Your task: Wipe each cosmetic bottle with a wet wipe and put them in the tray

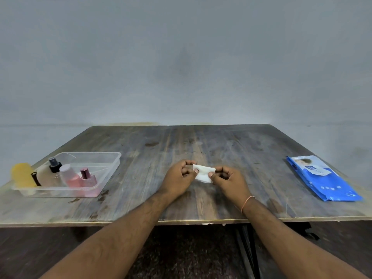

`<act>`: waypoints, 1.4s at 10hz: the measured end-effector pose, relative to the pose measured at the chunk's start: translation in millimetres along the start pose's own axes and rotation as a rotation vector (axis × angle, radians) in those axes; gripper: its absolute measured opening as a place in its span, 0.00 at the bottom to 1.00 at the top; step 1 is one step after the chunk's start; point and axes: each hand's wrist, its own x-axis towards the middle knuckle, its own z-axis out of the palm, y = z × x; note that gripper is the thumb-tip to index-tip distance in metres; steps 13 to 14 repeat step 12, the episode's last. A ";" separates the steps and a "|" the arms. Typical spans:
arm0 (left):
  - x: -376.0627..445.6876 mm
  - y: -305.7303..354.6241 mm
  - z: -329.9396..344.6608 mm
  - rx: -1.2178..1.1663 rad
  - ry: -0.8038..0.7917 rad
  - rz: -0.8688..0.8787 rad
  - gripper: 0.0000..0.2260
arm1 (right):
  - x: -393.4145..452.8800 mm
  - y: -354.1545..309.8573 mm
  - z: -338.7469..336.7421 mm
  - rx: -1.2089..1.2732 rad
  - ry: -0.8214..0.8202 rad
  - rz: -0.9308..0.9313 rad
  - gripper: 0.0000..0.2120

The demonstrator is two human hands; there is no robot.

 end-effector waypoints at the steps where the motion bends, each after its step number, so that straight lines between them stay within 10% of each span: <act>1: 1.4 12.4 16.8 0.089 0.036 0.036 0.11 | -8.7 -2.8 -20.3 0.044 0.031 -0.002 0.07; 3: 16.4 35.3 72.6 0.128 -0.058 0.156 0.08 | -33.2 -1.4 -89.5 -0.081 0.123 -0.017 0.16; 7: 46.3 83.8 216.6 0.284 -0.468 0.220 0.08 | -76.7 12.5 -211.6 -0.597 0.275 0.100 0.02; 14: 18.7 102.9 249.1 0.686 -0.435 0.263 0.24 | -113.5 7.1 -236.8 -1.058 0.223 0.024 0.16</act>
